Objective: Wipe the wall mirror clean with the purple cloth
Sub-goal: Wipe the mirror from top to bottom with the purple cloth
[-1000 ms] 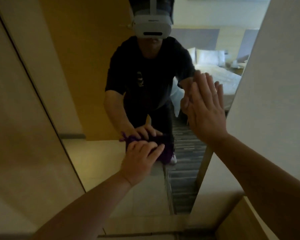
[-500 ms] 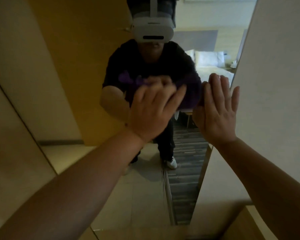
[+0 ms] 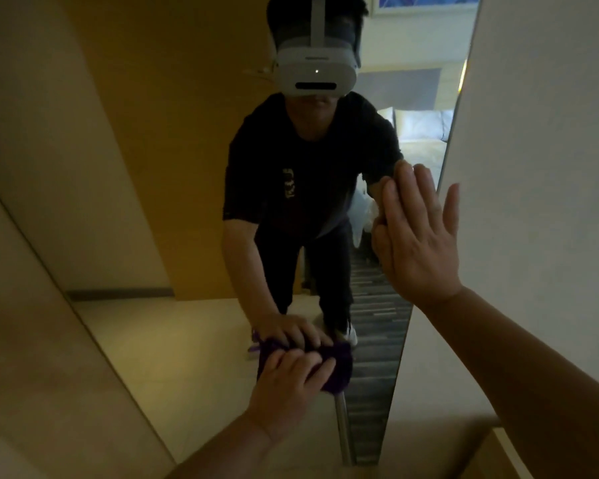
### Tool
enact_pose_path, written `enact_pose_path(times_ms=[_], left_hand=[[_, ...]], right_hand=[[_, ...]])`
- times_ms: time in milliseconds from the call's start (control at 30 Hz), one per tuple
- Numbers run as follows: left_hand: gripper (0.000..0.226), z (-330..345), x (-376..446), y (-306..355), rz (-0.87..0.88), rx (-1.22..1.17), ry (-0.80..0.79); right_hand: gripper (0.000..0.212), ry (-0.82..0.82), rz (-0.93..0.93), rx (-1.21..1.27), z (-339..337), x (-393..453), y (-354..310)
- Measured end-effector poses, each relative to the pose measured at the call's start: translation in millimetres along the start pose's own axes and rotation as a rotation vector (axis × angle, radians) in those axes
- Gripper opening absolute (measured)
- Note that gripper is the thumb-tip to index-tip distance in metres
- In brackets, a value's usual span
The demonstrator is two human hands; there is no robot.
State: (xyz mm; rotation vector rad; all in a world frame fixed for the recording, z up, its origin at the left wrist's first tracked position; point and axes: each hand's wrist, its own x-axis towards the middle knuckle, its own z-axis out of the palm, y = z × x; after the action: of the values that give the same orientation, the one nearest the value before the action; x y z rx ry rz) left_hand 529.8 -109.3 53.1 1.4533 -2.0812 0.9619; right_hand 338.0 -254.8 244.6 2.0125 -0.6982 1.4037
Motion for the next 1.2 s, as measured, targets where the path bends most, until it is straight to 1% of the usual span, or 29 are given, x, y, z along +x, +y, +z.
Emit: enact_pose_path(times_ms=[67,133,200,233,333,400,467,533,633,733,767,867,933,1000,1067,1167,1200], left_hand=[[0.037,-30,56,-9,-0.082,-0.021,0.183],[0.036,-68,121,-24,-0.144,-0.022,0.390],[0.032,-109,188,-43,-0.129,0.030,0.545],[0.032,-128,219,-51,-0.106,0.082,0.596],[0.035,-158,282,-62,-0.083,0.253,0.632],[0.032,-150,288,-59,-0.064,0.320,0.645],[0.030,-130,272,-50,-0.017,0.324,0.659],[0.029,-100,242,-36,0.050,0.321,0.612],[0.032,-47,182,-9,0.171,0.325,0.451],[0.036,-7,132,12,0.245,0.259,0.301],[0.037,2,115,17,0.282,0.240,0.230],[0.048,24,55,29,0.403,0.225,-0.087],[0.052,35,23,36,0.396,0.187,-0.244],[0.048,36,12,42,0.353,0.107,-0.298],[0.047,23,16,44,0.292,0.058,-0.291],[0.056,-14,30,29,0.113,-0.042,-0.190],[0.051,-29,35,20,0.067,-0.056,-0.145]], right_hand=[[0.050,-0.024,-0.005,0.057,-11,1,0],[0.046,-0.007,0.014,0.135,-25,2,4],[0.044,0.034,0.062,0.155,-38,4,17],[0.045,0.044,0.088,0.146,-42,6,26],[0.046,-0.003,0.164,0.091,-42,8,54],[0.047,-0.051,0.205,0.065,-37,4,67],[0.049,-0.089,0.217,0.057,-31,-5,74],[0.050,-0.103,0.190,0.028,-23,-16,78],[0.054,-0.082,0.176,-0.009,-13,-22,81],[0.055,-0.090,0.198,-0.001,-10,-21,77],[0.055,-0.098,0.216,0.005,-11,-21,75],[0.053,-0.140,0.289,0.033,-18,-26,64],[0.054,-0.208,0.321,0.040,-23,-33,58],[0.056,-0.286,0.322,0.017,-28,-37,54],[0.057,-0.337,0.312,-0.003,-36,-35,53],[0.057,-0.391,0.333,-0.026,-50,-28,47],[0.058,-0.405,0.341,-0.036,-54,-24,43]])
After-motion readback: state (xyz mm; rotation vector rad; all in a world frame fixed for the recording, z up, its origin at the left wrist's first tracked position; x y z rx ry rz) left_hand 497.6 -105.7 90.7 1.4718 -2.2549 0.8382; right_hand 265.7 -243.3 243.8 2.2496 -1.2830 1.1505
